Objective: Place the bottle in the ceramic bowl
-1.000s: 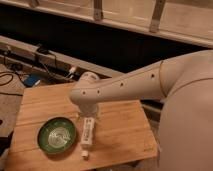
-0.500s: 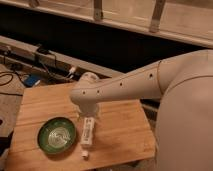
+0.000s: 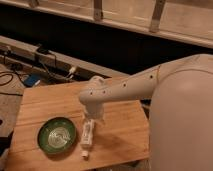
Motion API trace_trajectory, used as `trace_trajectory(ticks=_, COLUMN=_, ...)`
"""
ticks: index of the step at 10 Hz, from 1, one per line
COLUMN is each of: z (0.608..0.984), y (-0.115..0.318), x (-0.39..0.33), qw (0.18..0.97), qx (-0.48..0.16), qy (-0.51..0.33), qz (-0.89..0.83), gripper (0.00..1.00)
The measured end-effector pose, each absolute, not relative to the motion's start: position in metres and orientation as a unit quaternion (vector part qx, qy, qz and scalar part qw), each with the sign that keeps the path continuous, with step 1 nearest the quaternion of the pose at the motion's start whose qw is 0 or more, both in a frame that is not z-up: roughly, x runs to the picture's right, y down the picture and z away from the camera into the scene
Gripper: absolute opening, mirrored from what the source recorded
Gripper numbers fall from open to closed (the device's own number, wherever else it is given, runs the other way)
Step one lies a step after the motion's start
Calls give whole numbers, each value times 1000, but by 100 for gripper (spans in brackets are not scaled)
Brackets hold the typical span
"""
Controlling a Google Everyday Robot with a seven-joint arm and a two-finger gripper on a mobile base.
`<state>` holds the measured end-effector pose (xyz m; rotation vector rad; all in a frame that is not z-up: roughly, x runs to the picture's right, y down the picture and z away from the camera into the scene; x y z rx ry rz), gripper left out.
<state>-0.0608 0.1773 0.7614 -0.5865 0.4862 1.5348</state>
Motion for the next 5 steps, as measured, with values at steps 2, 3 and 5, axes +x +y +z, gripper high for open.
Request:
trace_trajectory(ticks=2, z=768, y=185, x=-56, qw=645, qx=-273, qy=221, qz=679, gripper=65)
trace_trajectory(ticks=3, z=771, y=187, x=-55, qw=642, qx=-277, qy=224, qz=679, gripper=65)
trace_trajectory(ticks=5, z=774, y=191, x=-62, qw=641, qx=-287, qy=224, qz=675, gripper=65)
